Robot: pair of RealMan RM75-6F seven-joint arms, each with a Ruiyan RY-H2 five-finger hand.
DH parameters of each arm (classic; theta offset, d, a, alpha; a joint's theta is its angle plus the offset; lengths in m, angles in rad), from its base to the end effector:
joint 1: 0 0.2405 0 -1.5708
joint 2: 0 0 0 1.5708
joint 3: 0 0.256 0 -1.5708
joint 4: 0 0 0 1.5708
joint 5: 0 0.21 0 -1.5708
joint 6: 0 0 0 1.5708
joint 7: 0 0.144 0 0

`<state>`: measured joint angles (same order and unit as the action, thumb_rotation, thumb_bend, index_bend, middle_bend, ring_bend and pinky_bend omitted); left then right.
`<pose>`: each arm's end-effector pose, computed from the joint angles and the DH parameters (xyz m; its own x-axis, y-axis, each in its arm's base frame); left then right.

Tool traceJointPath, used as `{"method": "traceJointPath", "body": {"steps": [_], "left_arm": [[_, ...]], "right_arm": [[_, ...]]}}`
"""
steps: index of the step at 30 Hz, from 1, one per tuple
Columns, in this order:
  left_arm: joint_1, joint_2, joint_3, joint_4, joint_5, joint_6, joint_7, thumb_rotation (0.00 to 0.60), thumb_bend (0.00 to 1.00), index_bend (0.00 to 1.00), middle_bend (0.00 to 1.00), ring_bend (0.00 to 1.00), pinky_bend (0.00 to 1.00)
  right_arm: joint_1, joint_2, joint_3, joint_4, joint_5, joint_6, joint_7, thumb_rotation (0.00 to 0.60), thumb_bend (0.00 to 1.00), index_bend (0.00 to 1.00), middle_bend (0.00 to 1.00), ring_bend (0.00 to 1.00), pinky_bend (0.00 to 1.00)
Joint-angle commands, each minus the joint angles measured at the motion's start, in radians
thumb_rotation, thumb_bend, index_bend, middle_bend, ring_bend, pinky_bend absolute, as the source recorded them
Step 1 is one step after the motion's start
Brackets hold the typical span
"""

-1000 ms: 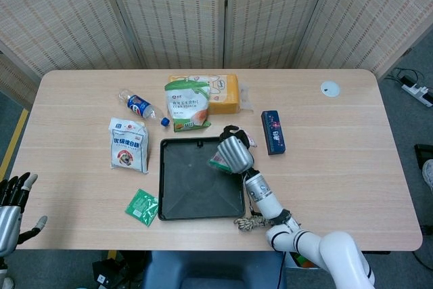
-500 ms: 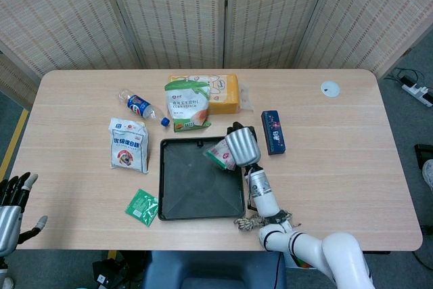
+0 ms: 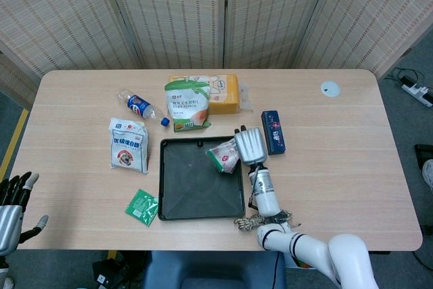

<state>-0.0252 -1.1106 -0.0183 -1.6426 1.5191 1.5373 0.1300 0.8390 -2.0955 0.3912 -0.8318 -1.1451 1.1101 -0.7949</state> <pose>-0.3126 0.1556 0.1606 0.4942 0.0092 0.8693 0.8689 0.0261 -0.4942 -0.1129 -0.3833 -0.0945 0.7245 0.0707 0.6856 -0.6672 -0.1774 0.7234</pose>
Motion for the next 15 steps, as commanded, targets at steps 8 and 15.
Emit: {"method": "traceJointPath", "body": {"steps": [8, 15], "left_arm": [[-0.003, 0.001, 0.001, -0.010, 0.001, -0.004, 0.012, 0.600, 0.32, 0.03, 0.07, 0.04, 0.00], [-0.003, 0.003, 0.002, -0.017, -0.003, -0.008, 0.019, 0.600, 0.32, 0.03, 0.07, 0.04, 0.00]], "right_arm": [[-0.004, 0.018, -0.097, 0.071, -0.098, 0.040, 0.039, 0.600, 0.43, 0.81, 0.62, 1.00, 0.96], [-0.003, -0.003, -0.136, 0.143, -0.140, 0.048, 0.048, 0.600, 0.43, 0.81, 0.62, 1.00, 0.96]]}}
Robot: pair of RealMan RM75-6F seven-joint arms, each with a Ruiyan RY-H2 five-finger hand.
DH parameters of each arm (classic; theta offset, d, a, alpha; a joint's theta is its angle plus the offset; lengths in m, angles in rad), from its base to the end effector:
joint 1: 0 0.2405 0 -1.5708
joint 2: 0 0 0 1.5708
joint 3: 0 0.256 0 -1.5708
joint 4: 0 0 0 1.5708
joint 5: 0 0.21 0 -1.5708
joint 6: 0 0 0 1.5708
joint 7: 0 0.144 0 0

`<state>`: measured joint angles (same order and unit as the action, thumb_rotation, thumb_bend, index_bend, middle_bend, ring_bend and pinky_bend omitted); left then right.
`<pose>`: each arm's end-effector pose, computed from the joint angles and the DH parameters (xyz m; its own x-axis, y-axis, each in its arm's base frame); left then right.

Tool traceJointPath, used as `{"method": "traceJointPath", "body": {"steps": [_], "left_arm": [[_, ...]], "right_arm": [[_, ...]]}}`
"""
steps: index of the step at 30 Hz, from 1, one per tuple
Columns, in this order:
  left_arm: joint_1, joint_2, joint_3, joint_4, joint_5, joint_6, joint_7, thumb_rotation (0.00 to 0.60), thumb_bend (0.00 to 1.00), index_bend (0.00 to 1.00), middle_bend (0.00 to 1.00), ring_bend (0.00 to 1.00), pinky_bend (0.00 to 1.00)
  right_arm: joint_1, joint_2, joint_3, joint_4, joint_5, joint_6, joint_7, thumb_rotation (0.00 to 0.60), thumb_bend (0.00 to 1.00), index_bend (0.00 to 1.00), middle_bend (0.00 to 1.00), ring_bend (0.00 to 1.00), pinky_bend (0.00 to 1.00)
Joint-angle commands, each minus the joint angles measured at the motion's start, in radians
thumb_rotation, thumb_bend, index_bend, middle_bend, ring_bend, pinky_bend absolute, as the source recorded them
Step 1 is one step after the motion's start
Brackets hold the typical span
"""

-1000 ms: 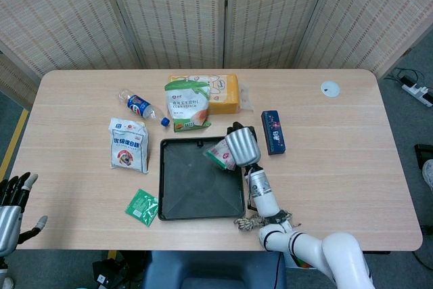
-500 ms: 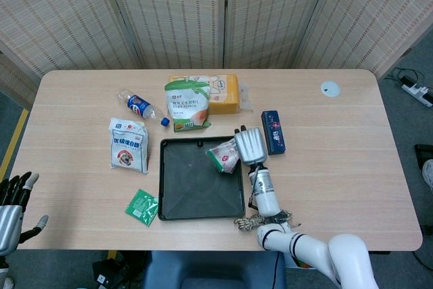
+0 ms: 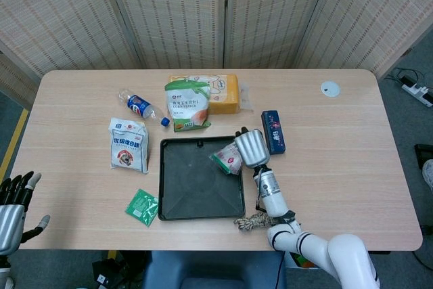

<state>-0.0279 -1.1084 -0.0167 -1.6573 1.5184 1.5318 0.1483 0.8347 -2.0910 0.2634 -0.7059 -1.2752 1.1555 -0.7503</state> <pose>-0.3100 0.1560 0.1591 0.4991 0.0157 0.8664 0.8661 0.0229 -0.4993 -0.1287 -0.3795 -0.0933 0.8115 0.2053 0.5471 -0.5009 -0.2378 0.8322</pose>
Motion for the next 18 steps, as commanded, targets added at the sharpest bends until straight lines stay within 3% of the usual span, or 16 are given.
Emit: {"method": "traceJointPath", "body": {"steps": [1, 8, 15, 18], "left_arm": [[0.000, 0.002, 0.001, -0.003, -0.002, -0.003, 0.000, 0.600, 0.32, 0.03, 0.07, 0.04, 0.00], [-0.001, 0.002, 0.000, -0.005, -0.002, -0.002, 0.003, 0.600, 0.32, 0.03, 0.07, 0.04, 0.00], [-0.001, 0.001, -0.001, -0.005, -0.002, -0.001, 0.003, 0.600, 0.32, 0.03, 0.07, 0.04, 0.00], [-0.001, 0.000, 0.000, -0.004, -0.003, -0.003, 0.004, 0.600, 0.32, 0.03, 0.07, 0.04, 0.00]], "right_arm": [[0.001, -0.011, -0.006, 0.019, -0.006, 0.000, 0.009, 0.600, 0.43, 0.81, 0.62, 1.00, 0.96], [0.001, -0.012, 0.016, 0.018, 0.007, -0.004, 0.033, 0.600, 0.43, 0.81, 0.62, 1.00, 0.96], [-0.006, 0.012, 0.113, -0.103, 0.120, -0.063, 0.092, 0.600, 0.43, 0.81, 0.62, 1.00, 0.97], [-0.001, 0.024, 0.076, -0.085, 0.079, -0.035, 0.045, 0.600, 0.43, 0.81, 0.62, 1.00, 0.97]]}}
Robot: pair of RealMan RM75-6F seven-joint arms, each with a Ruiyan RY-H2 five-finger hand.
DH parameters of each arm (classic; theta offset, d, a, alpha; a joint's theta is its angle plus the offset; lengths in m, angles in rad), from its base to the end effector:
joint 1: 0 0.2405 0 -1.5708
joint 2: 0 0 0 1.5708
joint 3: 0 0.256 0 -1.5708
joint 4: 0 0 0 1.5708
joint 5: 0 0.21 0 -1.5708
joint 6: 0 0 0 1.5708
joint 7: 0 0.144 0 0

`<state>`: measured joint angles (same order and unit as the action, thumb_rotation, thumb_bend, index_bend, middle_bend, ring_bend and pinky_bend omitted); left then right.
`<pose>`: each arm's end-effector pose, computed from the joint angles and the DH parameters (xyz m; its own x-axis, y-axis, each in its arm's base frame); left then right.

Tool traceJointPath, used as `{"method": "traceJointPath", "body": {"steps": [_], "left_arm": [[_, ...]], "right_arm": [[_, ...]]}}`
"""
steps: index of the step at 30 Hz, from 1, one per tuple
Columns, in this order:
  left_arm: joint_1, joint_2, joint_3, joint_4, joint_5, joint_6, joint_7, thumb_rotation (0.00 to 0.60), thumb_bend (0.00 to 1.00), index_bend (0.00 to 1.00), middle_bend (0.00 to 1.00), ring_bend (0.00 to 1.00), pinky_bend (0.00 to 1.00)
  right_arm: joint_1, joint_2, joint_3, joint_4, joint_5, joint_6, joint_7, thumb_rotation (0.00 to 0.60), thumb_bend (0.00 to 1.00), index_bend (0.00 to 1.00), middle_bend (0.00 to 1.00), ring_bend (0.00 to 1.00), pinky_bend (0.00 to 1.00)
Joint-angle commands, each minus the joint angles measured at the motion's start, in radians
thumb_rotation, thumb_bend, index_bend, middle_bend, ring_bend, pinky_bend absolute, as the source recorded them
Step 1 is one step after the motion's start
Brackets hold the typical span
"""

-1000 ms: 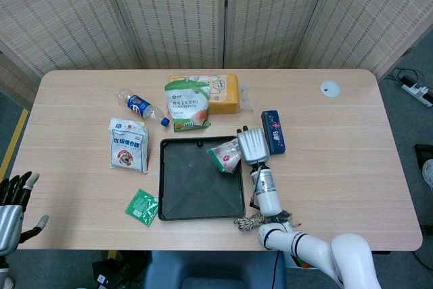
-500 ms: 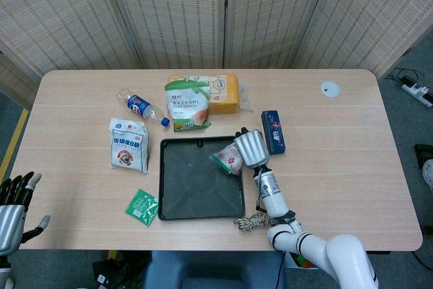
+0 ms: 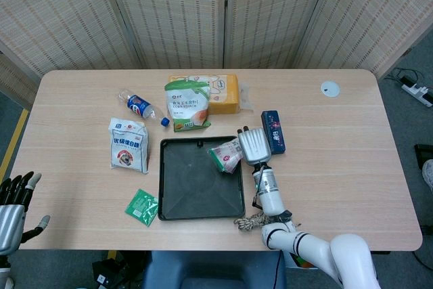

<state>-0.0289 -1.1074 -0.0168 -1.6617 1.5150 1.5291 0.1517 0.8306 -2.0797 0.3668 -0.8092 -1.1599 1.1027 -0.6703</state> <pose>-0.3096 0.1563 0.1588 0.4989 0.0184 0.8665 0.8661 0.0248 -0.4992 -0.1236 -0.3854 -0.0912 0.6734 0.0571 0.7370 -0.7175 -0.1898 0.6702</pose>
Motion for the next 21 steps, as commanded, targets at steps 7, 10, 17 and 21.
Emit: {"method": "traceJointPath", "body": {"steps": [7, 10, 17, 21], "left_arm": [[-0.002, 0.000, -0.001, -0.002, 0.002, 0.001, 0.004, 0.600, 0.32, 0.03, 0.07, 0.04, 0.00], [-0.001, 0.001, -0.002, -0.002, 0.000, 0.002, 0.004, 0.600, 0.32, 0.03, 0.07, 0.04, 0.00], [-0.004, -0.001, -0.001, -0.003, 0.001, -0.003, 0.002, 0.600, 0.32, 0.03, 0.07, 0.04, 0.00], [-0.005, -0.001, -0.001, -0.002, 0.000, -0.004, 0.000, 0.600, 0.32, 0.02, 0.07, 0.04, 0.00]], "right_arm": [[0.006, -0.004, -0.041, 0.045, -0.071, 0.047, 0.034, 0.600, 0.43, 0.81, 0.62, 1.00, 0.97], [0.008, 0.014, 0.001, -0.020, -0.041, 0.039, 0.085, 0.600, 0.43, 0.81, 0.63, 1.00, 0.97], [0.012, 0.075, 0.005, -0.125, -0.056, 0.068, 0.059, 0.600, 0.43, 0.83, 0.64, 1.00, 0.98], [0.025, 0.067, -0.078, -0.027, -0.162, 0.120, 0.016, 0.600, 0.43, 0.84, 0.65, 1.00, 0.98]]}}
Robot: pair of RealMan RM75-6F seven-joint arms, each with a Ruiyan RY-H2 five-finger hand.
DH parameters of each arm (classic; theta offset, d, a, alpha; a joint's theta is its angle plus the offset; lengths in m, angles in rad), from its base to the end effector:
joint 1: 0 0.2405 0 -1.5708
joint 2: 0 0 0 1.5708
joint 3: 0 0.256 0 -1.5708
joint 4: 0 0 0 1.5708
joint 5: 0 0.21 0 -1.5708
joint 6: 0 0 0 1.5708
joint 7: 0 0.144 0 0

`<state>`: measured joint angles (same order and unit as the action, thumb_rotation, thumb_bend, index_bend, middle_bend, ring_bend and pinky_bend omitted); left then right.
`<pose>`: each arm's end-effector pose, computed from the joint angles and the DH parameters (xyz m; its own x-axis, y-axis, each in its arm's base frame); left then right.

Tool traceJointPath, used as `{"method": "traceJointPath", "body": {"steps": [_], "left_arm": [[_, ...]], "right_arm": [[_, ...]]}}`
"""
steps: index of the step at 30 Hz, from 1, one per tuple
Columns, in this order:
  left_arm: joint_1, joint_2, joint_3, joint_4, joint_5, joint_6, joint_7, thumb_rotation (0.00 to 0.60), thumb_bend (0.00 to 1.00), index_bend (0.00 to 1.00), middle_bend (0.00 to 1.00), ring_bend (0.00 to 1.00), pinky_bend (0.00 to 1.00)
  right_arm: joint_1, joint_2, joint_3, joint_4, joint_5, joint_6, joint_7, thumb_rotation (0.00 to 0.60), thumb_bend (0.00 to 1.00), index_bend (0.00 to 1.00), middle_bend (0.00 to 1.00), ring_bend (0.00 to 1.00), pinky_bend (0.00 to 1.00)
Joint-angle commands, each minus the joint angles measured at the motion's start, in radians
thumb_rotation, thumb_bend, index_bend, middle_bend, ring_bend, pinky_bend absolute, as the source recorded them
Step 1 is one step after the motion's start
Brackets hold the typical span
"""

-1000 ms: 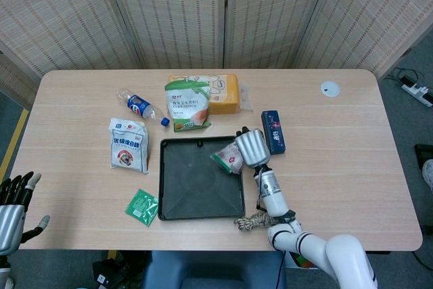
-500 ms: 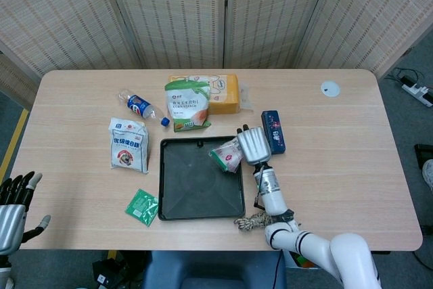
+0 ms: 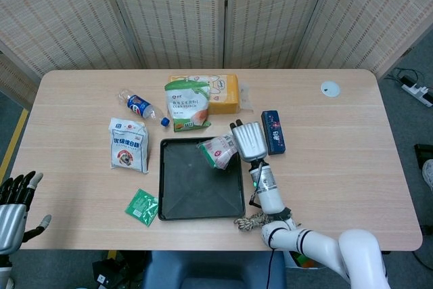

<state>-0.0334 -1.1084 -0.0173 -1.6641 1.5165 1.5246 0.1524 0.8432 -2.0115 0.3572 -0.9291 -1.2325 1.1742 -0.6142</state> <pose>-0.3083 0.1577 0.1577 0.4966 0.0200 0.8678 0.8676 0.0187 -0.4969 -0.0974 -0.3839 -0.0699 0.5968 0.1605 0.7862 -0.7433 -0.2586 0.6170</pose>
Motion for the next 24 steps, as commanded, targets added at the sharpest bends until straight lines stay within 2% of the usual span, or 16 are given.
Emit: {"method": "traceJointPath", "body": {"steps": [1, 5, 9, 12, 19, 24], "left_arm": [[0.000, 0.000, -0.001, 0.000, -0.001, 0.000, -0.002, 0.600, 0.32, 0.02, 0.07, 0.04, 0.00], [-0.001, 0.000, 0.000, -0.001, 0.000, 0.000, -0.002, 0.600, 0.32, 0.02, 0.07, 0.04, 0.00], [0.000, 0.002, -0.001, -0.002, -0.001, 0.001, -0.005, 0.600, 0.32, 0.02, 0.07, 0.04, 0.00], [0.000, 0.002, -0.001, -0.002, -0.001, 0.001, -0.004, 0.600, 0.32, 0.02, 0.07, 0.04, 0.00], [-0.004, 0.000, -0.001, -0.003, 0.001, -0.002, -0.001, 0.600, 0.32, 0.02, 0.07, 0.04, 0.00], [-0.004, 0.001, -0.001, -0.005, 0.001, -0.002, 0.000, 0.600, 0.32, 0.02, 0.07, 0.04, 0.00]], "right_arm": [[0.014, -0.007, -0.082, 0.116, -0.106, 0.056, -0.042, 0.600, 0.43, 0.84, 0.65, 1.00, 0.98], [0.011, -0.032, -0.082, 0.154, -0.102, 0.051, 0.003, 0.600, 0.43, 0.84, 0.66, 1.00, 0.98], [-0.006, -0.026, -0.001, 0.054, 0.011, -0.028, 0.089, 0.600, 0.43, 0.84, 0.66, 1.00, 0.98], [-0.011, 0.003, 0.018, 0.001, 0.045, -0.049, 0.070, 0.600, 0.43, 0.84, 0.66, 1.00, 0.98], [-0.014, 0.014, -0.014, 0.011, 0.025, -0.027, 0.032, 0.600, 0.43, 0.84, 0.66, 1.00, 0.98], [0.005, -0.005, -0.098, 0.133, -0.100, 0.054, -0.017, 0.600, 0.43, 0.84, 0.66, 1.00, 0.98]]}}
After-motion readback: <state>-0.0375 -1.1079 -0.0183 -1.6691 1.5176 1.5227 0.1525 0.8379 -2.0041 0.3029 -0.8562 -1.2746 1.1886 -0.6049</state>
